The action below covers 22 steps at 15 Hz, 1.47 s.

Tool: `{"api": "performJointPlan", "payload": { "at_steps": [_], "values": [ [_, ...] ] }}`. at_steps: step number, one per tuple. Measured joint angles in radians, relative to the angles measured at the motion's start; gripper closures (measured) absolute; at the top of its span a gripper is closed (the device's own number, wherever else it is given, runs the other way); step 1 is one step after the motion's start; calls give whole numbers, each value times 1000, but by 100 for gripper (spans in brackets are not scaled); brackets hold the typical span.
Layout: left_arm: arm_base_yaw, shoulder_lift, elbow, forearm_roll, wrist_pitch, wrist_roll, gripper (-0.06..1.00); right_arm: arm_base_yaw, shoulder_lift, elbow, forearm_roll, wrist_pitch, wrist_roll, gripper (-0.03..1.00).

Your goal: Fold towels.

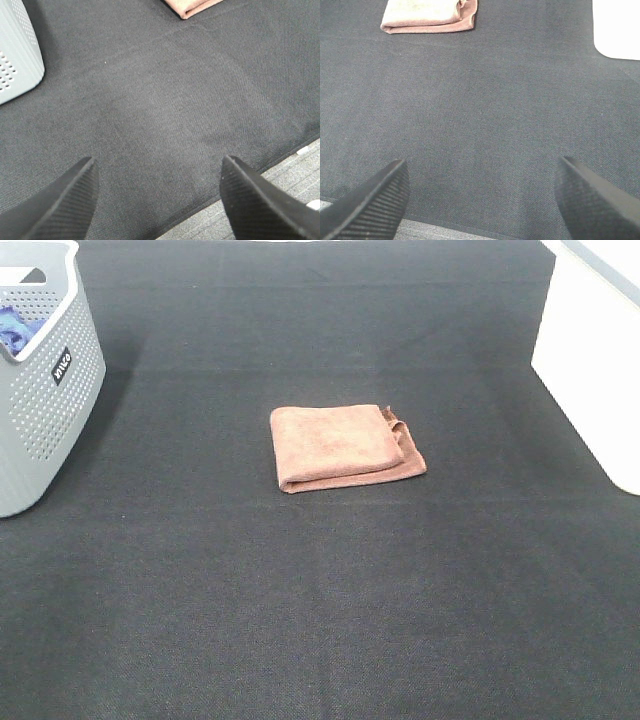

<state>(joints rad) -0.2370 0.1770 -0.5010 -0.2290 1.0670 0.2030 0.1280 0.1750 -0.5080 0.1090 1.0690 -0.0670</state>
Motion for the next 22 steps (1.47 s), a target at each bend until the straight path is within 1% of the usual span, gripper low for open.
{"api": "performJointPlan", "payload": {
  "at_steps": [8, 14, 15, 17, 20, 22],
  "values": [
    [0, 0, 0, -3, 0, 83, 28, 0, 0, 0, 0, 0, 0, 21],
    [0, 0, 0, -3, 0, 84, 28, 0, 0, 0, 8, 0, 0, 21],
    [11, 0, 0, -3, 0, 84, 28, 0, 0, 0, 11, 0, 0, 21],
    [69, -1, 0, -3, 1, 86, 28, 0, 0, 0, 19, 0, 0, 21],
    [205, -60, 0, -3, 2, 87, 28, -9, 0, 0, 23, 0, 0, 21],
    [221, -122, 0, -3, 2, 87, 28, -75, -13, 0, 24, -1, 0, 21]
  ]
}}
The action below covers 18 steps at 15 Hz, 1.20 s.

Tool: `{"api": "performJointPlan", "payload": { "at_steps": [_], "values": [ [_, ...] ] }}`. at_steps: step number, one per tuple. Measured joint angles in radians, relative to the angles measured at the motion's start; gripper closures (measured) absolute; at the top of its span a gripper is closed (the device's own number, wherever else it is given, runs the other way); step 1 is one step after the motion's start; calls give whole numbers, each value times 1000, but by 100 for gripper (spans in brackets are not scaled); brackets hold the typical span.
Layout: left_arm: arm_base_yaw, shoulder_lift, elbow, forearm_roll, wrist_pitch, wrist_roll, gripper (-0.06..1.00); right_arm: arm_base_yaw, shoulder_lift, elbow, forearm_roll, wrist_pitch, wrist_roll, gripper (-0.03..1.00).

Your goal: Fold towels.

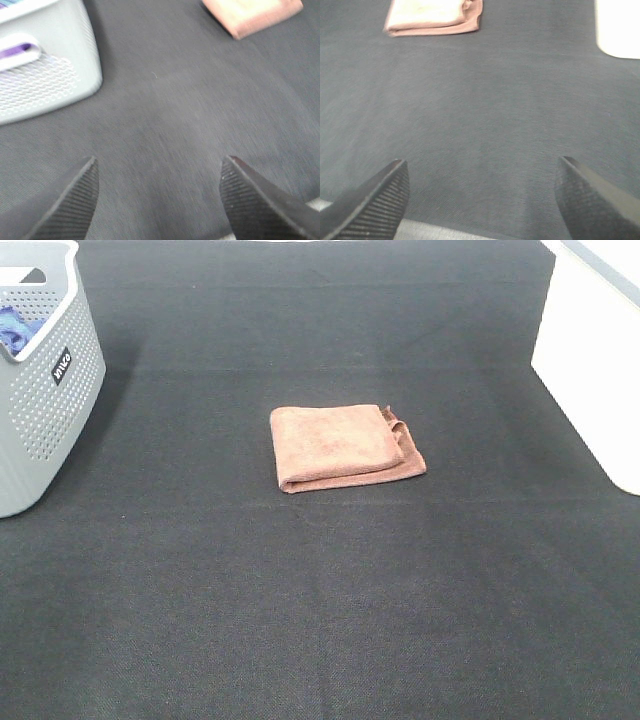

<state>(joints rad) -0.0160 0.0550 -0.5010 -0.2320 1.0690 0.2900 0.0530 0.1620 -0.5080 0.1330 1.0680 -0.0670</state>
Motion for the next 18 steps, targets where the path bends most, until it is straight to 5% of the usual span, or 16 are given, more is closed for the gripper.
{"api": "performJointPlan", "payload": {
  "at_steps": [18],
  "values": [
    [0, -61, 0, -1, 3, 0, 28, -40, -165, 5, 11, -1, 0, 21]
  ]
}}
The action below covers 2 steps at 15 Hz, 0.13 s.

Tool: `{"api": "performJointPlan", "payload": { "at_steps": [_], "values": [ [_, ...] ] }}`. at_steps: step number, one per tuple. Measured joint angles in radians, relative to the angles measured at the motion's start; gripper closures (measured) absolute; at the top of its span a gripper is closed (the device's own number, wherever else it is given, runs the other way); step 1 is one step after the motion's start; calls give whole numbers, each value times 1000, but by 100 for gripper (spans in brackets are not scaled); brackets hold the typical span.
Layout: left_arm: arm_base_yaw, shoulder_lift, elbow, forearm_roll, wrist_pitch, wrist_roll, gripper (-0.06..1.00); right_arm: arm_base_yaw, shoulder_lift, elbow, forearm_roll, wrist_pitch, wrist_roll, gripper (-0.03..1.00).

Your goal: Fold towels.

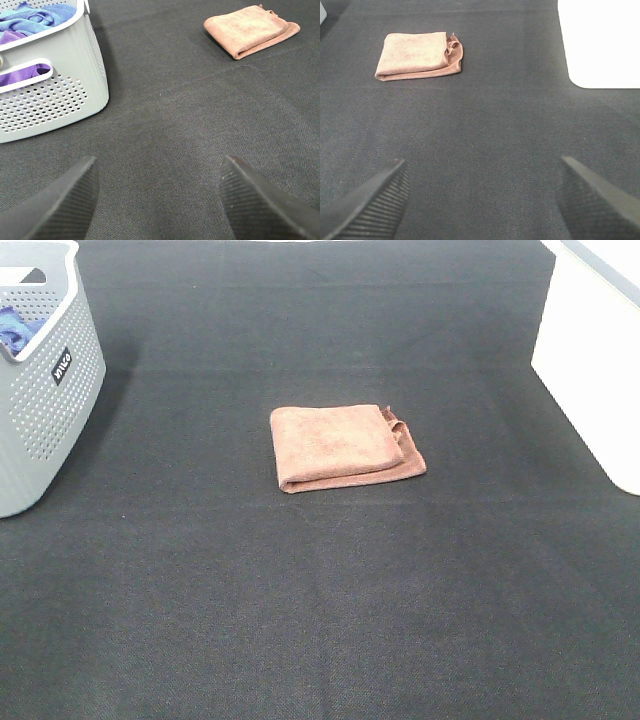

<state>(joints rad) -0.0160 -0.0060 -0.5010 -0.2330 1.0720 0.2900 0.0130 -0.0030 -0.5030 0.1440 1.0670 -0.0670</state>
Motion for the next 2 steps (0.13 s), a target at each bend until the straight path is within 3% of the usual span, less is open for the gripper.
{"api": "performJointPlan", "payload": {
  "at_steps": [2],
  "values": [
    [0, 0, 0, 0, 0, 0, 28, 0, 0, 0, 0, 0, 0, 21]
  ]
}}
